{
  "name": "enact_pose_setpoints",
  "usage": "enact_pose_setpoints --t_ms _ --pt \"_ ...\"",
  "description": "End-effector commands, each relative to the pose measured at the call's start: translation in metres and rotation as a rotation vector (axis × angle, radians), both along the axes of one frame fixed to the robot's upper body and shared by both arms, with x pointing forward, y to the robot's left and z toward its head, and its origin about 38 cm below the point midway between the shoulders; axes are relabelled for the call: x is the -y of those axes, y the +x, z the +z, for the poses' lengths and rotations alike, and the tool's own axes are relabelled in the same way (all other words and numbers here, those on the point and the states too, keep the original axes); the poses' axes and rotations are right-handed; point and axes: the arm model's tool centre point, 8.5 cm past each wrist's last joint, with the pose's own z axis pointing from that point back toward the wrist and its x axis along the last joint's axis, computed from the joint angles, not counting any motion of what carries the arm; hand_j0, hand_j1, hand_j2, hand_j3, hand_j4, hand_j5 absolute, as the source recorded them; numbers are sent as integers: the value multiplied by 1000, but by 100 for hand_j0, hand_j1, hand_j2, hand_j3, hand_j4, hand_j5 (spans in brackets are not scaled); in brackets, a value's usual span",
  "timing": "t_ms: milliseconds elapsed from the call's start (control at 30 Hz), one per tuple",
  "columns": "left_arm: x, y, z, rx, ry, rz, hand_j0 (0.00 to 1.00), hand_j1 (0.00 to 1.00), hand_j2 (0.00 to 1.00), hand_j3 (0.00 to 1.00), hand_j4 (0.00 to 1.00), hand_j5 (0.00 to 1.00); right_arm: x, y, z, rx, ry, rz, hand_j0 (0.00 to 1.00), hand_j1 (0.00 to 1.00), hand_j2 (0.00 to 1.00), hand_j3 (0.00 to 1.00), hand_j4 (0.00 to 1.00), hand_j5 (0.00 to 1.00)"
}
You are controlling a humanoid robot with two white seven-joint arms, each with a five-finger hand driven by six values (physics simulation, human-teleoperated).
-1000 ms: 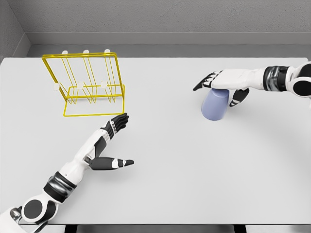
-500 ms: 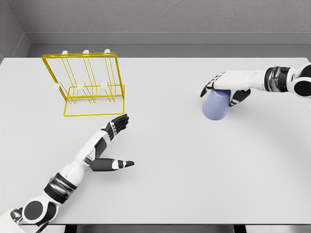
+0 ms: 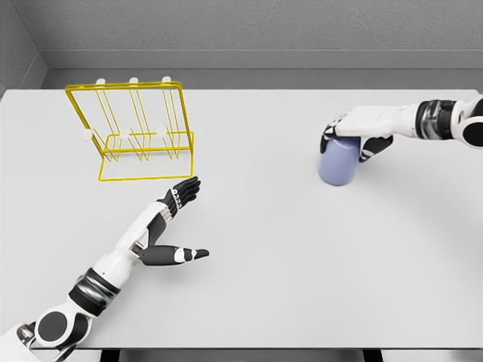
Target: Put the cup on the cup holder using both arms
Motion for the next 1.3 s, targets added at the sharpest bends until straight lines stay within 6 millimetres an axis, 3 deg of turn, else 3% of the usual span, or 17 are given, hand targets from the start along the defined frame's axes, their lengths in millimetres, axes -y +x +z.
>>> enact_pose_setpoints --t_ms 0,633,1267 --pt "0 0 0 0 -1 0 100 100 100 100 100 100 2 -1 4 6 5 -2 61 61 61 61 61 61" --pt "0 0 0 0 -2 0 100 100 100 100 100 100 -10 -8 32 65 55 52 59 59 59 59 59 59" --pt "3 -2 -2 -10 -23 13 100 100 100 100 100 100 -51 -25 44 89 106 179 59 59 59 59 59 59"
